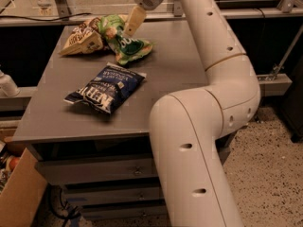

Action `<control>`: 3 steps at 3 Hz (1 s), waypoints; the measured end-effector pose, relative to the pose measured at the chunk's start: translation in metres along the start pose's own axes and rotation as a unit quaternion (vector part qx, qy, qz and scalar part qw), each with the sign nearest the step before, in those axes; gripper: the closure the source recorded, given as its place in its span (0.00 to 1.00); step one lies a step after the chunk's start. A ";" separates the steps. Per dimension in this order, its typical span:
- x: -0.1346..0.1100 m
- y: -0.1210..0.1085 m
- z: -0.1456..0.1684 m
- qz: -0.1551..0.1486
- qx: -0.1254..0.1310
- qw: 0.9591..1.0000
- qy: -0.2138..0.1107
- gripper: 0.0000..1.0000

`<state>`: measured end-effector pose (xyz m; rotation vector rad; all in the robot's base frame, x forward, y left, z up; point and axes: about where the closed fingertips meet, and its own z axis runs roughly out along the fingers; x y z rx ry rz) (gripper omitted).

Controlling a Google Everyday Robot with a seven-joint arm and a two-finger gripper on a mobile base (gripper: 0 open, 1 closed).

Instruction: Move green rice chip bag near brown chip bag

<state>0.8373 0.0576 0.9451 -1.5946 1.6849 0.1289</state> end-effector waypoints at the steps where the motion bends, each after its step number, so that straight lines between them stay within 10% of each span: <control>1: 0.044 -0.013 -0.035 0.055 0.019 0.998 0.002 0.00; 3: 0.127 -0.023 -0.108 0.151 0.051 0.987 0.001 0.00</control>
Offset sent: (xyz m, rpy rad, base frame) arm -0.0413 -0.1921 0.0048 0.1638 0.0917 -0.3069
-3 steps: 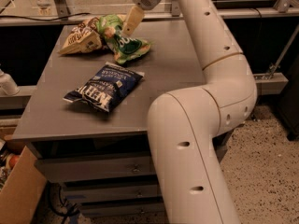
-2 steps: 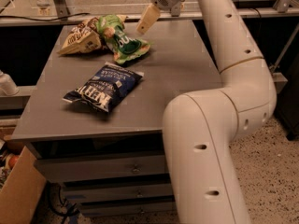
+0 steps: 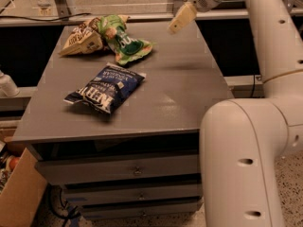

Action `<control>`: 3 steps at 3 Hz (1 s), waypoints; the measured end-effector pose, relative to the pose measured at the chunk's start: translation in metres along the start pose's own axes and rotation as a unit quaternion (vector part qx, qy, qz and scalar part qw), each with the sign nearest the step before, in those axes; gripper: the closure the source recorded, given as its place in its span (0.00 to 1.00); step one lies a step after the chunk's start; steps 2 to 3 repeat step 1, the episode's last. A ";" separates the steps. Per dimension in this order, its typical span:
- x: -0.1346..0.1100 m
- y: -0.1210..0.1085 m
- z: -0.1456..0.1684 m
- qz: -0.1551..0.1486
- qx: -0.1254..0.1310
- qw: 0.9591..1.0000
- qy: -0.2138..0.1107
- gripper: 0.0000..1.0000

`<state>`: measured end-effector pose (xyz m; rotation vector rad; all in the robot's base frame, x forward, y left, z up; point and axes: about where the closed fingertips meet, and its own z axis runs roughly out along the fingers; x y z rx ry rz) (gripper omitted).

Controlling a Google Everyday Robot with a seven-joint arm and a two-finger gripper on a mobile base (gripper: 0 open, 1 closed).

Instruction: Move green rice chip bag near brown chip bag

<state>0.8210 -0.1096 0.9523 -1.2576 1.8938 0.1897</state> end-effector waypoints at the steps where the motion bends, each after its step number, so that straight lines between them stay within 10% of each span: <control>1: 0.035 -0.017 -0.030 0.072 0.024 0.997 -0.010 0.00; 3: 0.035 -0.017 -0.030 0.072 0.024 0.997 -0.010 0.00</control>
Offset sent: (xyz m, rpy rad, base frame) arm 0.0000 0.0000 0.0000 0.0000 0.0000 0.0000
